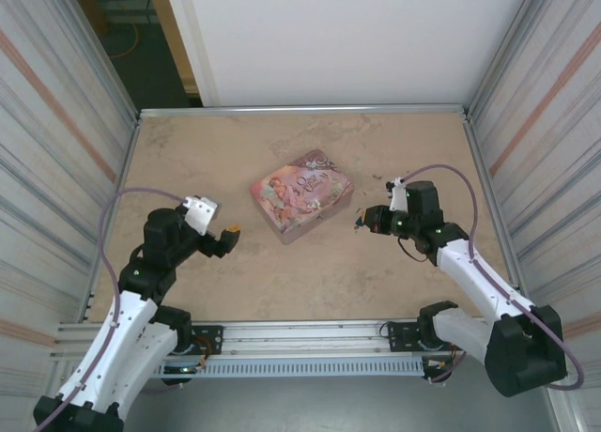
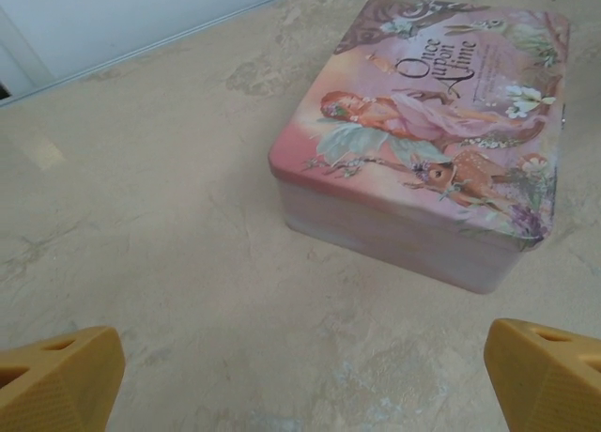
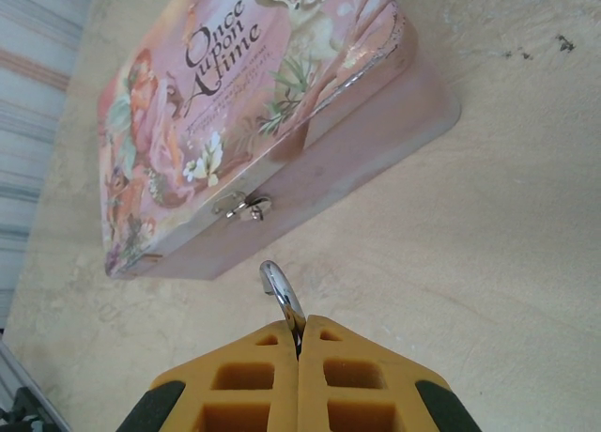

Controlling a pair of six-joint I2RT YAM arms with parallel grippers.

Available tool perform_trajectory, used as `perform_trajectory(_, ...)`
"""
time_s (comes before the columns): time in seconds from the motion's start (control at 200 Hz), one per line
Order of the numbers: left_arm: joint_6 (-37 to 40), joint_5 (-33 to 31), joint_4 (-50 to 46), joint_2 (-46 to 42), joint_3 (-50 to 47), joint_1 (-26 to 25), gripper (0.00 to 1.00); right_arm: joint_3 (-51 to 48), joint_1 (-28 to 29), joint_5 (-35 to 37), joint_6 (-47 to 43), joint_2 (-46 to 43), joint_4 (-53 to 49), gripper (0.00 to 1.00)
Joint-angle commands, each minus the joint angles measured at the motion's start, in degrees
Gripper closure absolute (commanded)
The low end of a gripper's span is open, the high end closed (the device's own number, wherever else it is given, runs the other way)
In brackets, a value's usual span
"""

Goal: Unlock the padlock with the key

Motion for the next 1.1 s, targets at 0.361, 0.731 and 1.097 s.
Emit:
perform_trajectory(0.361,-3.78,-4.46,-4.20,-1.48,2.89,0.26,0.01,4.76,3.60,2.62,-0.33,-8.80,-17.49,1.00)
perform_trajectory(0.731,-3.15,-5.80,-5.36,-3.32,2.72,0.26,0.01,9.17,6.61,1.46,0.89,-5.44,-25.89,1.00)
perform_trajectory(1.097,-2.87,-6.32,-5.78,-4.29,2.72,0.34,0.01,12.36,13.61,5.80,1.57,-2.28,-31.26,1.00)
